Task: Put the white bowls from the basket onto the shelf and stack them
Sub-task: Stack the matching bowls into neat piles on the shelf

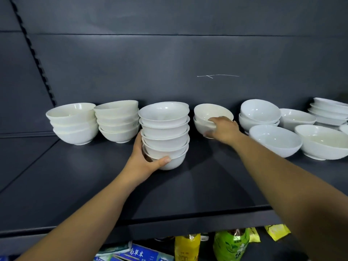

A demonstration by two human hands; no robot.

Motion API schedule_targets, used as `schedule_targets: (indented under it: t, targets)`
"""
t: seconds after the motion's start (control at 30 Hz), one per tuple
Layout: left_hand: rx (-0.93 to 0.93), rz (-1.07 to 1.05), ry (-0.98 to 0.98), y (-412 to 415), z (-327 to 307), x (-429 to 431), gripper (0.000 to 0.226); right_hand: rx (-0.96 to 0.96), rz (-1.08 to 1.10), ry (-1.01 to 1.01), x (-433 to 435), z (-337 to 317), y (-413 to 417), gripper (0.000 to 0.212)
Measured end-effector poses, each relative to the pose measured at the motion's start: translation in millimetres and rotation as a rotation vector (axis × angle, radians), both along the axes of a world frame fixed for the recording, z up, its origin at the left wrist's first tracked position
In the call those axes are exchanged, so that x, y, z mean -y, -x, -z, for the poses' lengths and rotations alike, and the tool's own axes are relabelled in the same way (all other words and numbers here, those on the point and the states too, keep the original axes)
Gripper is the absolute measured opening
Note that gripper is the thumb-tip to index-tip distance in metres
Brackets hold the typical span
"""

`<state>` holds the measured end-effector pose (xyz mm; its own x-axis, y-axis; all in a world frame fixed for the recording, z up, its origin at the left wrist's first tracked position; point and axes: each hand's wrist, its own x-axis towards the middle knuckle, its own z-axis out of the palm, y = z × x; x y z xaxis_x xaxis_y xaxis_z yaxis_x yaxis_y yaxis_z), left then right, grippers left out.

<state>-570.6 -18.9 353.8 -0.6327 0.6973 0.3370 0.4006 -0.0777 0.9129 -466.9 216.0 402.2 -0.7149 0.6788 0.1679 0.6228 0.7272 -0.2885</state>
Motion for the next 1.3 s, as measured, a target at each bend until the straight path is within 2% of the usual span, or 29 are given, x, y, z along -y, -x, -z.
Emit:
schedule_targets:
  t: [0.1,0.33,0.4,0.53,0.7,0.87,0.9,0.97,1.0,1.1,1.2,1.3]
  targets:
    - [-0.006,0.006,0.039,1.9,0.8,2.5,0.121,0.011,-0.006,-0.032,-5.5,-9.2,4.7,0.036]
    - [-0.014,-0.028,0.073,3.2,1.5,2.7,0.124,0.000,-0.039,-0.031,16.1,-16.1,-29.8,0.023]
    - [-0.006,-0.028,0.063,1.8,-0.1,2.4,0.119,0.005,-0.054,-0.036,31.7,-19.6,-49.0,0.030]
    - [-0.008,-0.034,0.039,-0.4,-1.2,-1.0,0.111,-0.031,-0.045,-0.002,58.1,-21.0,-89.0,0.025]
    - [-0.009,-0.033,0.043,-5.2,-4.4,-9.6,0.106,0.003,0.001,-0.067,82.5,-18.6,-136.8,0.027]
    - [-0.029,0.016,0.111,-12.6,-7.9,-39.2,0.101,-0.007,0.042,-0.048,90.2,-18.0,-164.6,0.042]
    - [-0.031,0.028,0.120,-14.9,-8.5,-47.1,0.100,-0.012,0.025,-0.048,90.3,-17.0,-166.1,0.038]
    - [-0.039,0.035,0.109,-20.7,-7.5,-67.0,0.099,-0.113,-0.006,-0.047,85.0,-7.8,-169.8,0.018]
    - [-0.043,0.031,0.091,-24.3,-6.2,-78.2,0.098,-0.182,-0.011,-0.036,82.9,-1.3,-172.5,0.024]
    - [-0.033,-0.005,0.064,-33.2,-5.1,-109.0,0.098,-0.445,0.001,0.069,78.1,23.3,-178.9,0.072]
    - [-0.009,-0.026,0.037,-35.4,-6.8,-133.9,0.101,-0.710,0.093,0.356,73.2,38.1,-176.7,0.102]
    - [0.026,-0.039,0.027,-37.0,-5.8,-150.8,0.104,-0.828,0.068,0.583,66.7,46.1,-172.4,0.123]
